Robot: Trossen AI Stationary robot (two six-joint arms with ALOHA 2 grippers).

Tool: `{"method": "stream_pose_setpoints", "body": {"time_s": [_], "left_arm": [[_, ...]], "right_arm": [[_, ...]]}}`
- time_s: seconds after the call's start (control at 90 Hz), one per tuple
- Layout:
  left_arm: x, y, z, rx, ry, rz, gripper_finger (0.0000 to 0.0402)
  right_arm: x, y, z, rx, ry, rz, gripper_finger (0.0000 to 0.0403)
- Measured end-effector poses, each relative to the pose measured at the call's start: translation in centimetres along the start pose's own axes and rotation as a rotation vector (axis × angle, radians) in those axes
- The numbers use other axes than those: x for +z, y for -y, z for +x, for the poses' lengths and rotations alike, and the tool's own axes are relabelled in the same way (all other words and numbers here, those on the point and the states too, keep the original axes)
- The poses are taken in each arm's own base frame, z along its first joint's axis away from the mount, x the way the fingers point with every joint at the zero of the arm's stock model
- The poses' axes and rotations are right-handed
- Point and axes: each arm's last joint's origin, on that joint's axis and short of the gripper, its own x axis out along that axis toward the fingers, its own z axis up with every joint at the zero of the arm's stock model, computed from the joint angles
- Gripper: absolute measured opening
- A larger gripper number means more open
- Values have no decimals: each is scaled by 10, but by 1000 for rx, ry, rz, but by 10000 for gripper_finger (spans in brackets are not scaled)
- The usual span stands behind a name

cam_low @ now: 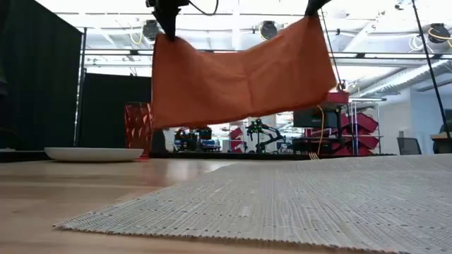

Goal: Set table place
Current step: Fold the orange napkin

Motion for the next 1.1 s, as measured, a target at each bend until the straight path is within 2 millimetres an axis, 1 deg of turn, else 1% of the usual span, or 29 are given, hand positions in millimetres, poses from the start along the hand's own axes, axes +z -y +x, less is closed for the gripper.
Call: {"method": "stream_pose_setpoints", "body": {"time_s": [0.111, 0.2, 0.289, 0.378, 0.5, 0.578, 0.644, 0.756, 0.956, 1.1], "left_arm": [[-5, -14, -14, 8, 69, -28, 0], [-11, -17, -14, 15, 112, -38, 0], [-20, -14, -2, 16, 129, -35, 0], [-32, -10, 17, 4, 123, -40, 0], [-44, -3, 41, -20, 138, -47, 0], [-46, 0, 54, -38, 155, -64, 0], [-46, 2, 60, -62, 174, -74, 0], [-42, 4, 55, -86, 219, -84, 0], [-41, 20, 47, -128, 241, -62, 0], [-45, 31, 41, -129, 227, -41, 0]], "right_arm": [[-6, 8, 8, -5, 23, 2, 0], [-14, 15, 17, 23, 44, 11, 0], [-24, 22, 27, 47, 73, 36, 0], [-32, 30, 37, 79, 86, 57, 0], [-41, 39, 51, 81, 70, 58, 0], [-44, 42, 58, 89, 52, 55, 0], [-46, 43, 63, 99, 42, 54, 0], [-48, 41, 66, 111, 52, 43, 0], [-51, 39, 69, 115, 60, 27, 0], [-58, 34, 70, 125, 36, 7, 0]]}}
